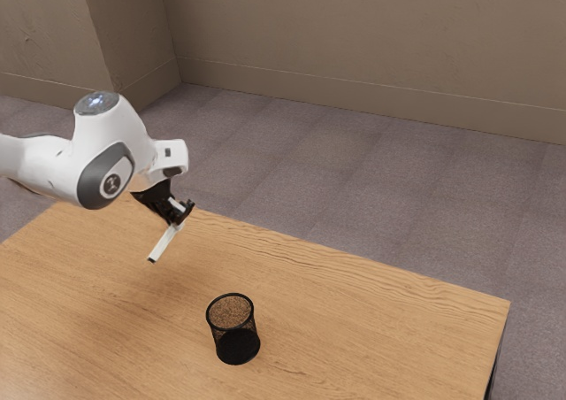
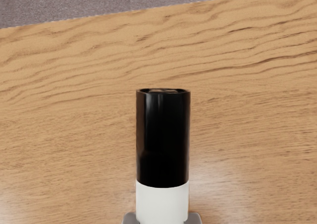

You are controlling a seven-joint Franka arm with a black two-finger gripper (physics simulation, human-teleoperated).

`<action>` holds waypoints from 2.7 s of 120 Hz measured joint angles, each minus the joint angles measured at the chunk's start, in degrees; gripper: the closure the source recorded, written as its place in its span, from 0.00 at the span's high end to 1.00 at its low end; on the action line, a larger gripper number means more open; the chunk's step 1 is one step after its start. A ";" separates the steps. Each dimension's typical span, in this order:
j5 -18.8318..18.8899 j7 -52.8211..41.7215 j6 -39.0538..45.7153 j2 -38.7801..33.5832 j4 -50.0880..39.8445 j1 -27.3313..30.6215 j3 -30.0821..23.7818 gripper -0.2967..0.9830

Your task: Put the marker into the pen holder.

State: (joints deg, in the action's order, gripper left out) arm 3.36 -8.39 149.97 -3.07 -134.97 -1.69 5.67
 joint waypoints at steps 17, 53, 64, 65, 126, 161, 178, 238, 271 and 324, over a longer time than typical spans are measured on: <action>-0.23 0.15 7.58 -7.99 -4.68 -1.50 -7.95 0.21; -0.89 -0.55 28.89 -4.36 -9.14 -1.90 -13.04 0.21; -0.99 -0.83 32.61 -2.95 -9.17 -1.88 -13.10 0.21; -0.99 -0.86 32.87 -2.87 -9.18 -1.87 -13.11 0.21; -2.43 -1.85 41.52 -8.51 -20.04 -1.88 -15.27 0.20; -5.12 -2.09 44.92 -15.01 -28.13 -1.91 -20.20 0.20; -5.57 -2.16 45.54 -16.36 -28.82 -1.91 -21.41 0.20; -8.97 -2.36 46.07 -12.30 -30.20 -1.89 -25.63 0.20; -10.44 -2.03 45.42 -11.50 -30.10 -1.83 -25.56 0.54; -11.18 -1.50 34.42 -11.94 -23.22 -1.73 -24.27 0.74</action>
State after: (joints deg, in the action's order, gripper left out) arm -7.82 -9.89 184.39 -15.01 -158.19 -3.42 -18.60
